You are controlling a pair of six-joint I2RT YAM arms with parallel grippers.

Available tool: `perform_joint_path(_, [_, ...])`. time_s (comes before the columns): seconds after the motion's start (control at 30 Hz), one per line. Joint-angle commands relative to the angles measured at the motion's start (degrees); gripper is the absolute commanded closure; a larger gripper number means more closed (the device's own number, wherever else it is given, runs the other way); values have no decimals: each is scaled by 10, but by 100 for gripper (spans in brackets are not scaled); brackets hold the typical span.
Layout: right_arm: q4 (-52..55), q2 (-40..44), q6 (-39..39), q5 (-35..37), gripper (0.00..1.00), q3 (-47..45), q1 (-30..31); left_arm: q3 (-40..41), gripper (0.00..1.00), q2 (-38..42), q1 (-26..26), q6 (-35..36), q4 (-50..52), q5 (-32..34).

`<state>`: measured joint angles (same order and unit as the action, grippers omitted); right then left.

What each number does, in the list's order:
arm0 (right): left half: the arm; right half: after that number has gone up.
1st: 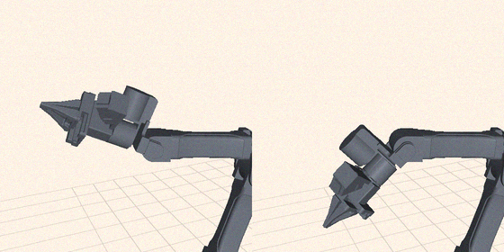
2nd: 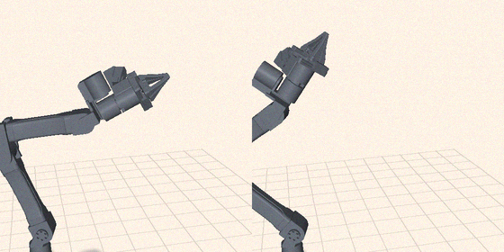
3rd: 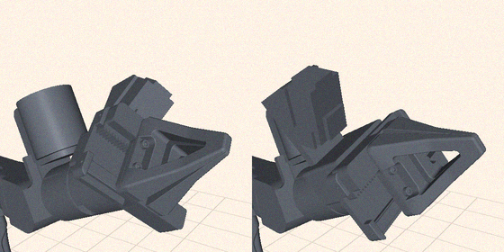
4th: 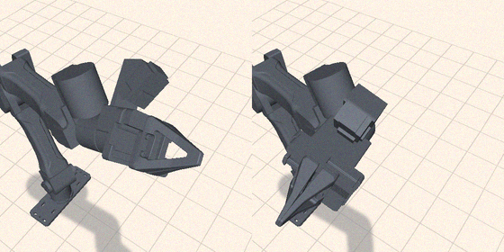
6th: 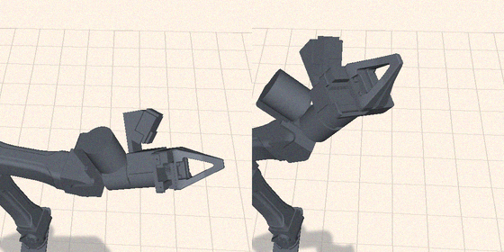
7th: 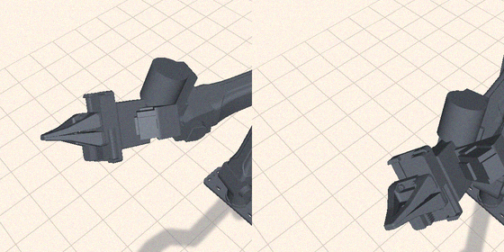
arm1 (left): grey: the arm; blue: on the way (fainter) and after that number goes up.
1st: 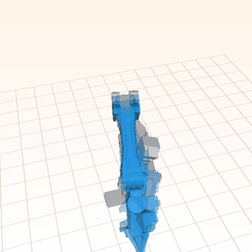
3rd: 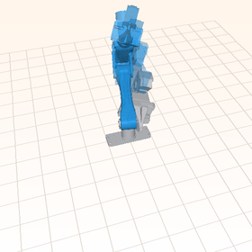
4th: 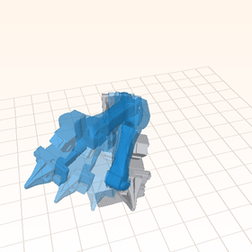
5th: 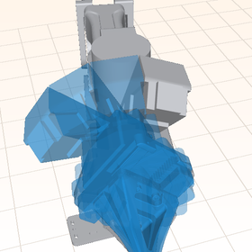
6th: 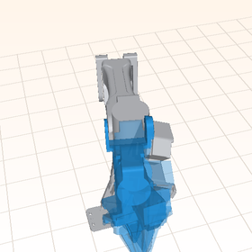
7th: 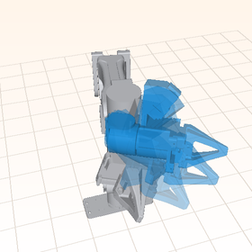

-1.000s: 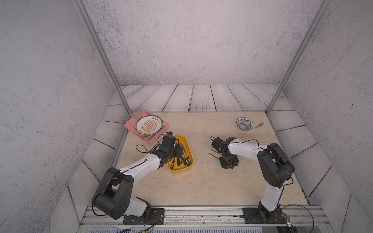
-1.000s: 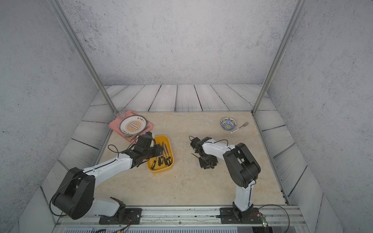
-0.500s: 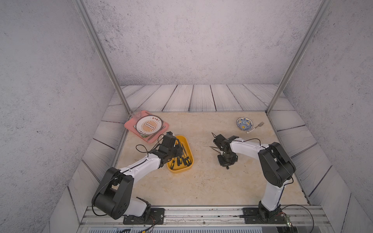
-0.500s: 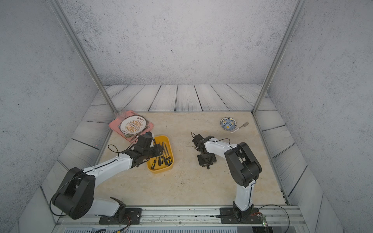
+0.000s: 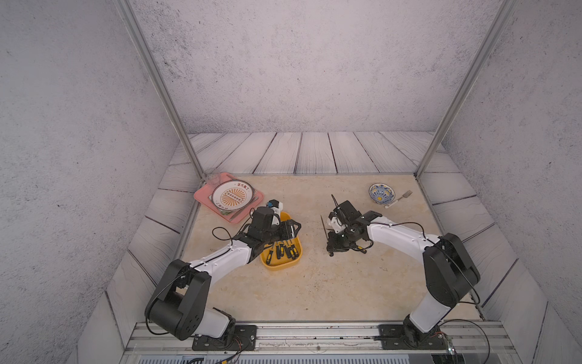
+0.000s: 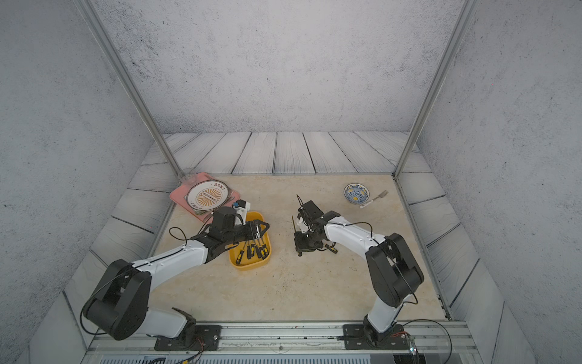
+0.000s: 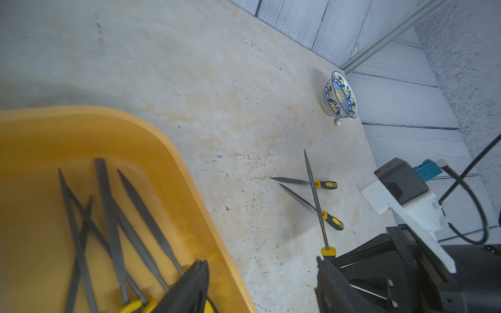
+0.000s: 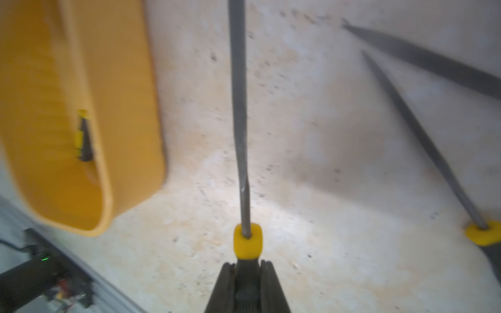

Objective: Put the file tool into the storage box
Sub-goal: Pick up the file tool from the center of the board, then place the file tool in the storage box.

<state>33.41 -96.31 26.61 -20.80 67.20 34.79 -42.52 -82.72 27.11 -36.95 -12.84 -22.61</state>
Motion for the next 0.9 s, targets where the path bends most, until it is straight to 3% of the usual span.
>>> perform_joint_path(0.0, [-46, -4, 22, -95, 99, 30, 7, 6, 33, -14, 0, -12, -43, -51])
perform_joint_path(0.47, [-31, -77, 16, -129, 98, 136, 50, 7, 35, -17, 0, -15, -55, -64])
perform_joint_path(0.53, [-32, -75, 15, -128, 98, 136, 52, 4, 50, -24, 0, -18, -54, -71])
perform_joint_path(0.6, [-34, -71, 15, -126, 97, 134, 53, 1, 72, -31, 0, -20, -55, -78])
perform_joint_path(0.7, [-34, -68, 16, -119, 97, 131, 53, -2, 94, -36, 0, -22, -55, -82])
perform_joint_path(0.8, [-32, -68, 20, -114, 93, 130, 53, -1, 98, -35, 0, -21, -45, -72])
perform_joint_path(0.87, [-24, -70, 23, -103, 84, 132, 53, -1, 98, -32, 0, -17, -36, -62])
